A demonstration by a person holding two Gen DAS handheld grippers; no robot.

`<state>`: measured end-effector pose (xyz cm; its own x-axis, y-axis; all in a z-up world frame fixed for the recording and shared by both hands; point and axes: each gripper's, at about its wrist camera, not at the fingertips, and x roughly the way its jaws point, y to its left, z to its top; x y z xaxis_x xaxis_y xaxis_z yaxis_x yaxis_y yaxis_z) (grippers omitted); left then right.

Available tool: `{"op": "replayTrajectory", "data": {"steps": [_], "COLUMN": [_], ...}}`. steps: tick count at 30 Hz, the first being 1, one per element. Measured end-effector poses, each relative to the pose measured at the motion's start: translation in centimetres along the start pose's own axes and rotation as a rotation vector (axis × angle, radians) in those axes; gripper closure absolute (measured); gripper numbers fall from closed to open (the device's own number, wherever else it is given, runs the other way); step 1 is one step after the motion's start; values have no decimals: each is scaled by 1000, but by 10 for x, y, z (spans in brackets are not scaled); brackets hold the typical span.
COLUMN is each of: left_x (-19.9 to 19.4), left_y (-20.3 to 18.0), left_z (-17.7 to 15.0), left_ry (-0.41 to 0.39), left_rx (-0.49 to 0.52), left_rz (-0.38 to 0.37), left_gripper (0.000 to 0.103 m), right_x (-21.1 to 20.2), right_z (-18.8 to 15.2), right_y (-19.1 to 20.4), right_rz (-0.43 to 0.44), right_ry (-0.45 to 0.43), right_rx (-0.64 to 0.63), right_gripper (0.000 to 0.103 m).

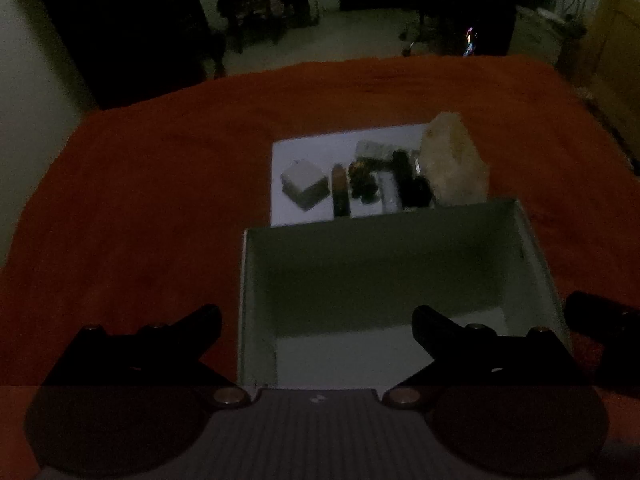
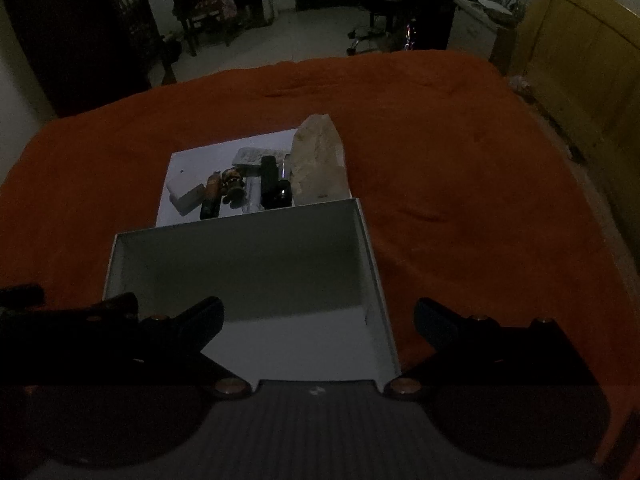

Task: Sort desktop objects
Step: 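Move both grippers forward over the box toward the objects on the paper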

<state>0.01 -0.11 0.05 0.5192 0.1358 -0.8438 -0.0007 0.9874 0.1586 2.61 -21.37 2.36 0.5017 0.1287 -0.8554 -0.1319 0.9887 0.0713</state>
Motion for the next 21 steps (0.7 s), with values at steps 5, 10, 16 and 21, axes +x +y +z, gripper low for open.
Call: {"op": "replayTrajectory", "data": {"steps": [5,10,16,21], "left_x": [-5,-3,-6,-2], "left_y": [-11,-31,-1,3], "left_z": [5,22,28,31], "left_ry": [10,13,-22,-20], "left_rx": [48,10,-75,-87], "left_rz": [2,-25,-107,-109], "left_gripper": [0,0,0,0], "right_x": [-5,-2,-2,-10], "right_z": [-2,1,4,9], "right_y": [1,2,3,-4], "right_rz": [-11,-30,-16,-32], "right_ry": [-26,-39,-51,-85], "right_rx": [7,2,5,19], "right_gripper": [0,0,0,0]}}
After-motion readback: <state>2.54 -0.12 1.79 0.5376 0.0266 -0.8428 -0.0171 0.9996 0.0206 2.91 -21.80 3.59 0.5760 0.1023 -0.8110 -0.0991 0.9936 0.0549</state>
